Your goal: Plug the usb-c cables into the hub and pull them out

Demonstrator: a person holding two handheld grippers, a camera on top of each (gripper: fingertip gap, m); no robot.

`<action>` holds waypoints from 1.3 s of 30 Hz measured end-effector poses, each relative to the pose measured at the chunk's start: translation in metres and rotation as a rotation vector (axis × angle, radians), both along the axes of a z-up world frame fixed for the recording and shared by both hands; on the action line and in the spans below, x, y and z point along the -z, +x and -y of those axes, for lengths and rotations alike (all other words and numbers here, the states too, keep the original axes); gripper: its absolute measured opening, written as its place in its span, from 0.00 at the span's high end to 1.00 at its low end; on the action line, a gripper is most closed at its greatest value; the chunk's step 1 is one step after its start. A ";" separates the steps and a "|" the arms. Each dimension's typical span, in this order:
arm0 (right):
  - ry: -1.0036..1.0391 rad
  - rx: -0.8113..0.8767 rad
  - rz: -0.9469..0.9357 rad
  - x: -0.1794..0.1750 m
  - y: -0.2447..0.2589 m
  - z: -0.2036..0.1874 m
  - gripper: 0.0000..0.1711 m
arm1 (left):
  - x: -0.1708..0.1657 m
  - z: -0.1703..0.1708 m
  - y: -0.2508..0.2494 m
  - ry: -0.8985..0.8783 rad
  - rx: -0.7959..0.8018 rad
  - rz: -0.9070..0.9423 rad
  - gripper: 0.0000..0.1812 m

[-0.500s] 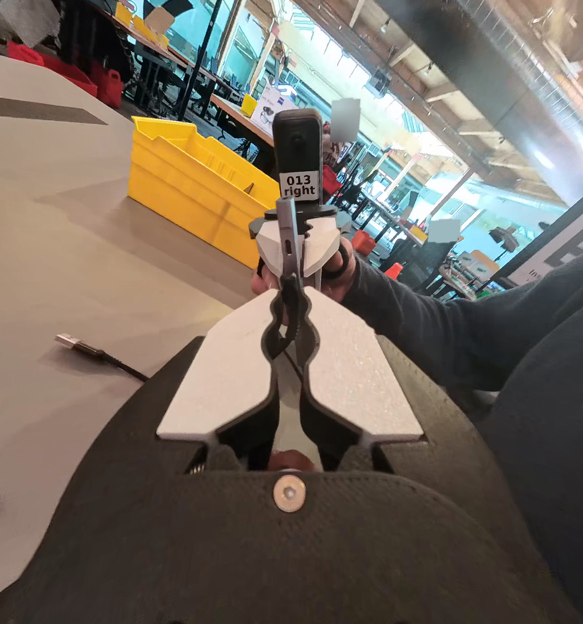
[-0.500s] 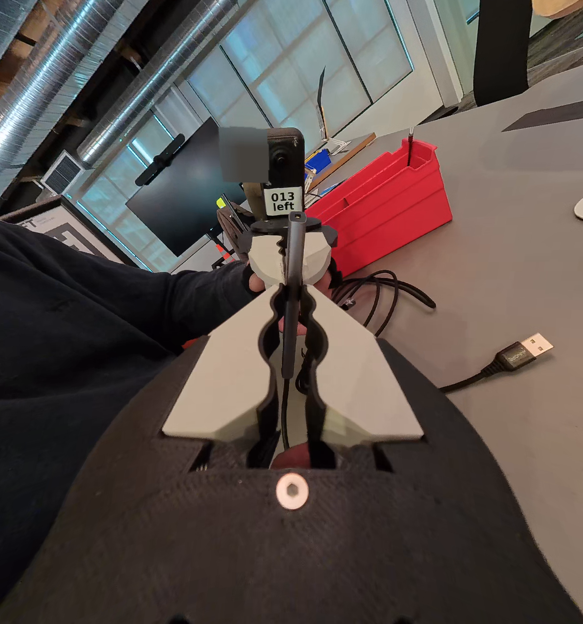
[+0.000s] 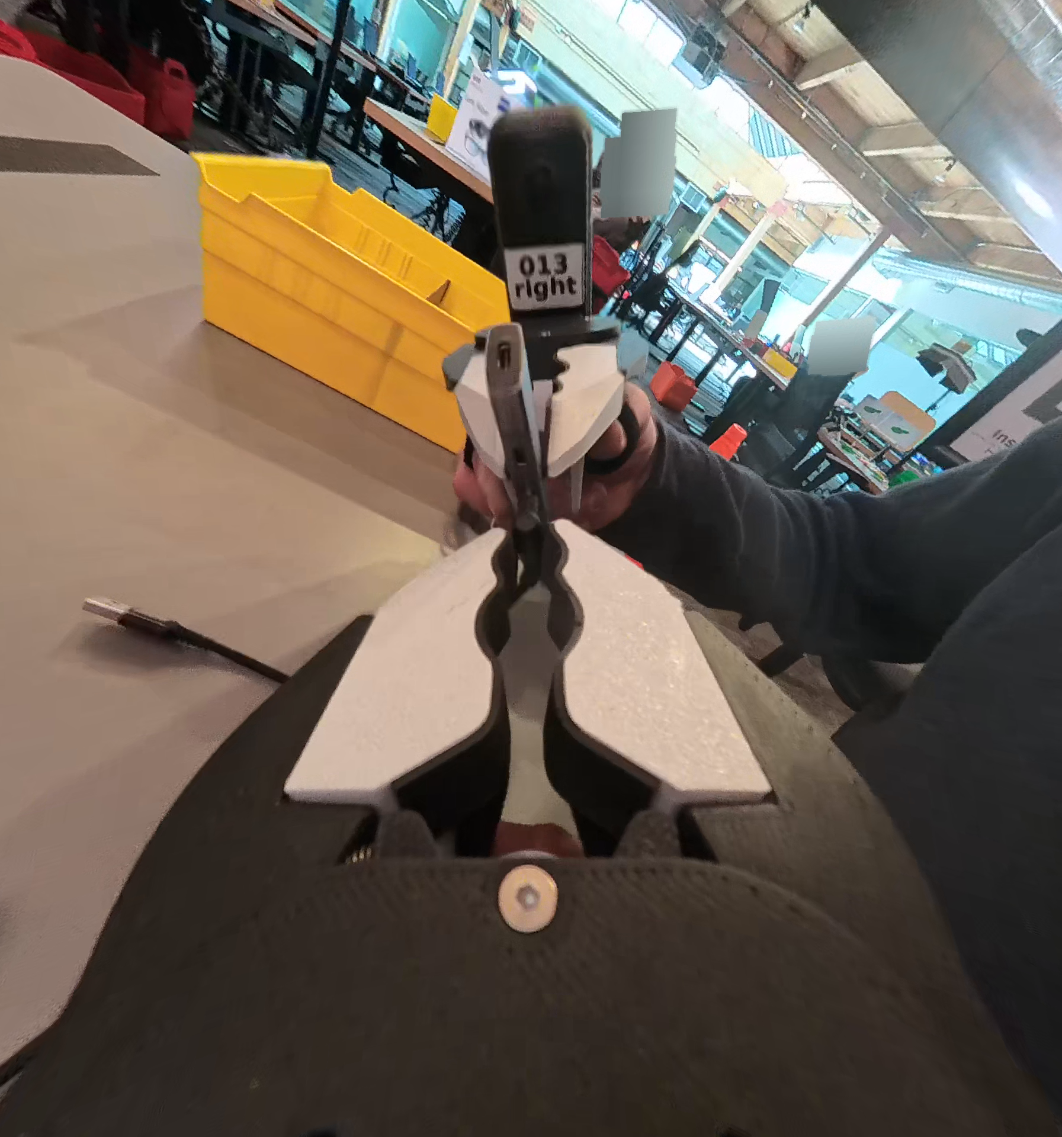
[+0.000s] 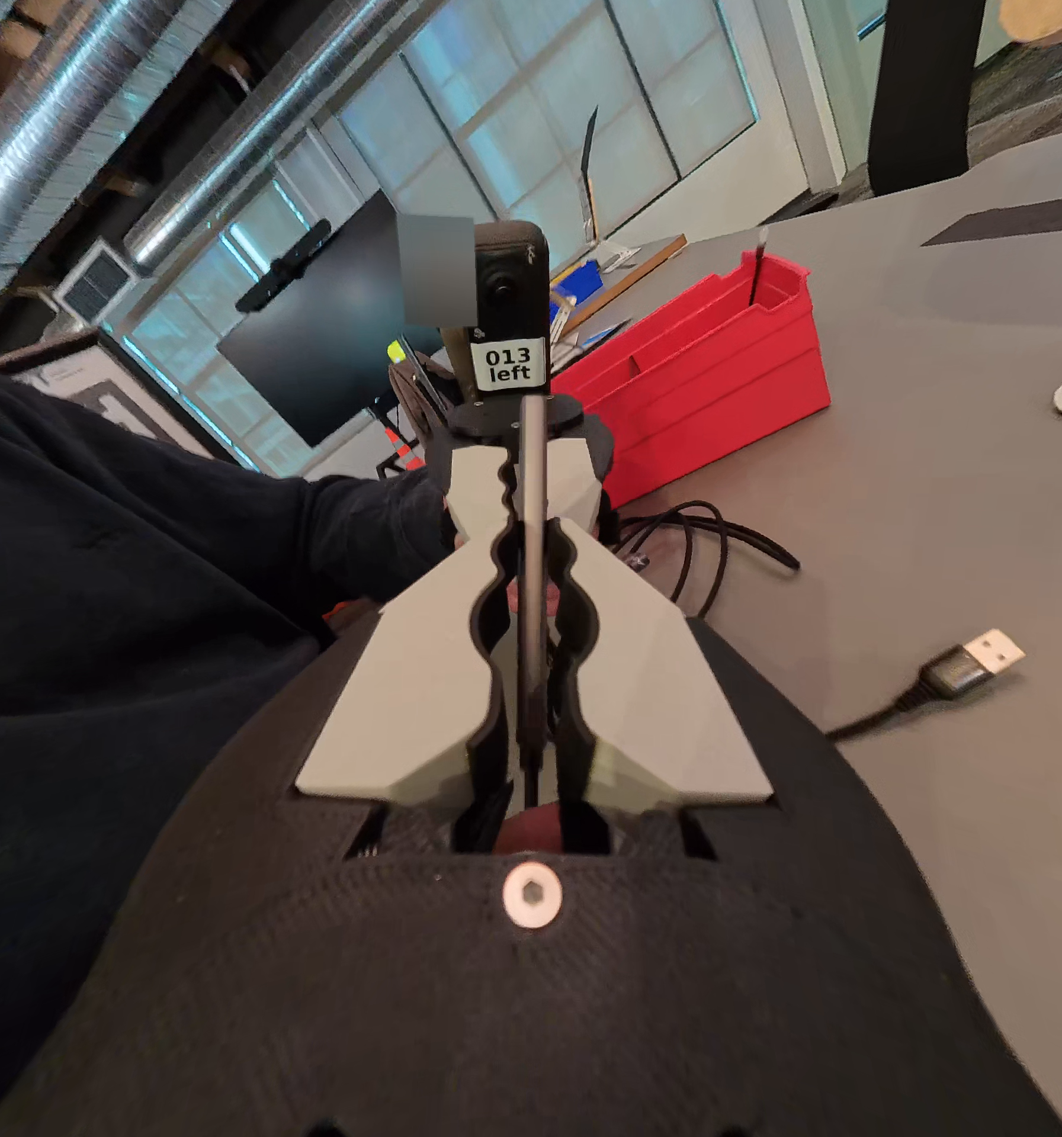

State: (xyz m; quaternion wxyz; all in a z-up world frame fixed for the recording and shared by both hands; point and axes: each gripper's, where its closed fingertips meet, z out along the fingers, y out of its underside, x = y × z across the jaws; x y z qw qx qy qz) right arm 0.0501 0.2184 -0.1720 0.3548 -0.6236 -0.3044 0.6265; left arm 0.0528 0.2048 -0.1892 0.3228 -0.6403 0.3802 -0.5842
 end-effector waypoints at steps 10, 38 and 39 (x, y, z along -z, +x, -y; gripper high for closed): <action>0.059 -0.016 0.052 -0.006 -0.001 0.006 0.97 | -0.002 0.007 0.004 0.056 0.005 -0.023 0.96; 0.186 -0.009 0.210 0.004 0.010 0.025 0.96 | -0.001 0.016 0.008 0.245 0.131 -0.309 0.97; 0.184 -0.008 0.210 0.006 0.010 0.024 0.96 | 0.000 0.015 0.008 0.239 0.129 -0.308 0.97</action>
